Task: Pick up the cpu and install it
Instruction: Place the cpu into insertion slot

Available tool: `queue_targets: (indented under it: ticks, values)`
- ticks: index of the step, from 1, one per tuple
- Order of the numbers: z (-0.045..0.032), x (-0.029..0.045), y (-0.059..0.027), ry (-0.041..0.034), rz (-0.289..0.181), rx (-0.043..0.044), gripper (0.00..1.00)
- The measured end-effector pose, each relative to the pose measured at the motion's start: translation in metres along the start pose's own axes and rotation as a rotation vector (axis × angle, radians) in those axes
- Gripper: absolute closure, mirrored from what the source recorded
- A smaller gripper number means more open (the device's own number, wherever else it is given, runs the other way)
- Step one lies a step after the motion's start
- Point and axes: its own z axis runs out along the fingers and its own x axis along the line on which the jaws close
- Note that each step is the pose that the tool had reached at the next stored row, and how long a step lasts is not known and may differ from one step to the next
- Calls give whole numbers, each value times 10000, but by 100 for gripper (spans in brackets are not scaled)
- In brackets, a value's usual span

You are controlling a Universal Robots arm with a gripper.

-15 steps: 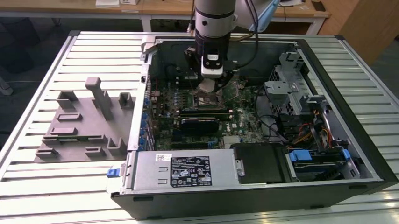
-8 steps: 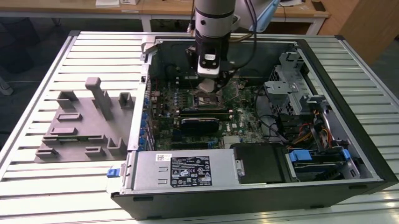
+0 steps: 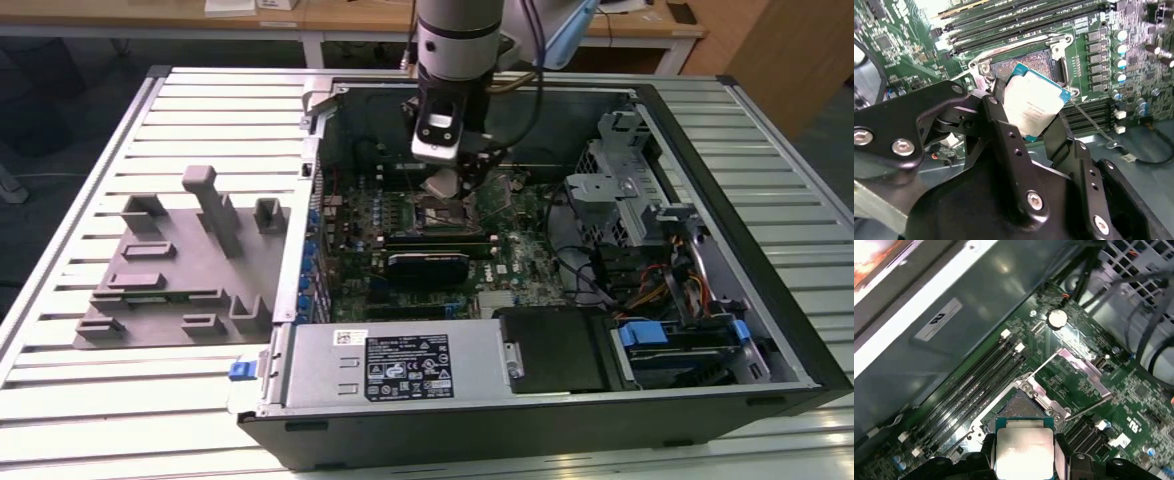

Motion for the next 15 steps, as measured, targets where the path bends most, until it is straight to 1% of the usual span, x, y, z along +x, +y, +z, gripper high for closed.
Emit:
queue_targets:
  ticks: [5,15]
  values:
    - [1,0,0,-51,797,1,45]
    - [6,0,0,-165,2600,2,45]
